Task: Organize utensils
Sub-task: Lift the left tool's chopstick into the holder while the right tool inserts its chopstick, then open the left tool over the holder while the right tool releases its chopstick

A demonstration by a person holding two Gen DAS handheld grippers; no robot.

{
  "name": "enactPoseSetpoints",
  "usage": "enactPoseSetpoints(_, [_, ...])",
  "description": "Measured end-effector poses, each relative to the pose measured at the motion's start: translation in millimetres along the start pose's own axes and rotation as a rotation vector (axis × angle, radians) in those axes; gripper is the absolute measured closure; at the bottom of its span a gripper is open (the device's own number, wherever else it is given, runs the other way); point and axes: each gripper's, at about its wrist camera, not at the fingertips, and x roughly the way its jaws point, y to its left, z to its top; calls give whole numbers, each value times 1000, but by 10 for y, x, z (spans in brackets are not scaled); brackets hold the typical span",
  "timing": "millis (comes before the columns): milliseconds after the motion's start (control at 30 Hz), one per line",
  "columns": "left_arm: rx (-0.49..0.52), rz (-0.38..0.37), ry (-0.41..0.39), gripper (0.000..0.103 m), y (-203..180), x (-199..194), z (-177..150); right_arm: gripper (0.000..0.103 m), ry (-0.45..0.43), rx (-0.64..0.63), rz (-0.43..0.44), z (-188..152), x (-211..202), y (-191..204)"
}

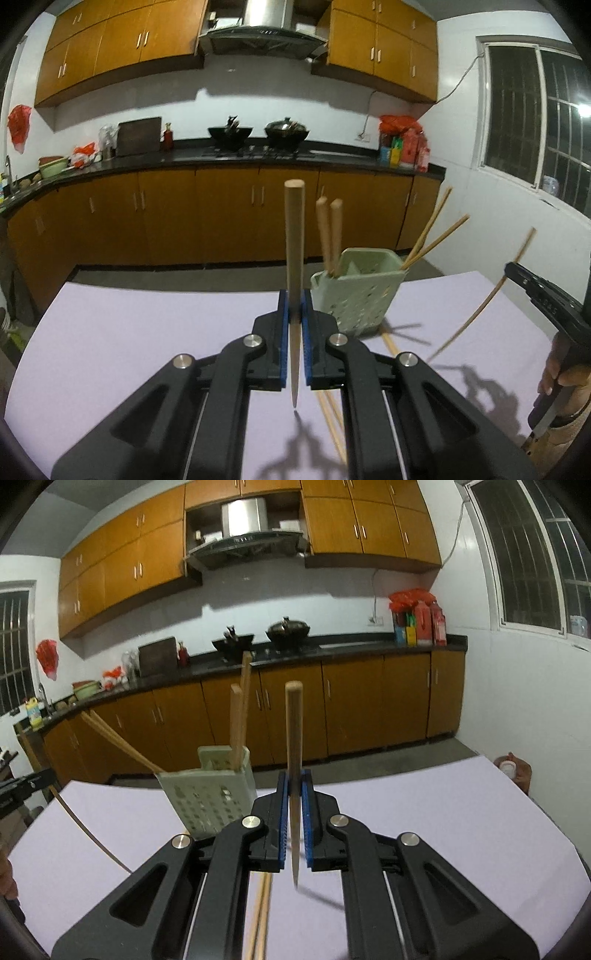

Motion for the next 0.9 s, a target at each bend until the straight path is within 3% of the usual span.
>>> enactPoseSetpoints(167, [4,-53,-77,96,-162,-96,265,95,-92,-10,67,306,-155,185])
enactPoseSetpoints(333, [-11,-86,-221,96,-375,-169,647,95,-236,-1,126,644,-293,358])
enactPoseSetpoints(500, [-47,-70,-330,96,-463,-6,979,95,-352,16,136,881,-95,483])
enactPoseSetpoints(633, [-46,-46,-328,96,-508,310,1003,95,-358,0,115,904,224,567])
enactPoseSetpoints(900, [-86,-67,-201,95,-442,876,741,95,-207,1,108,551,620,538])
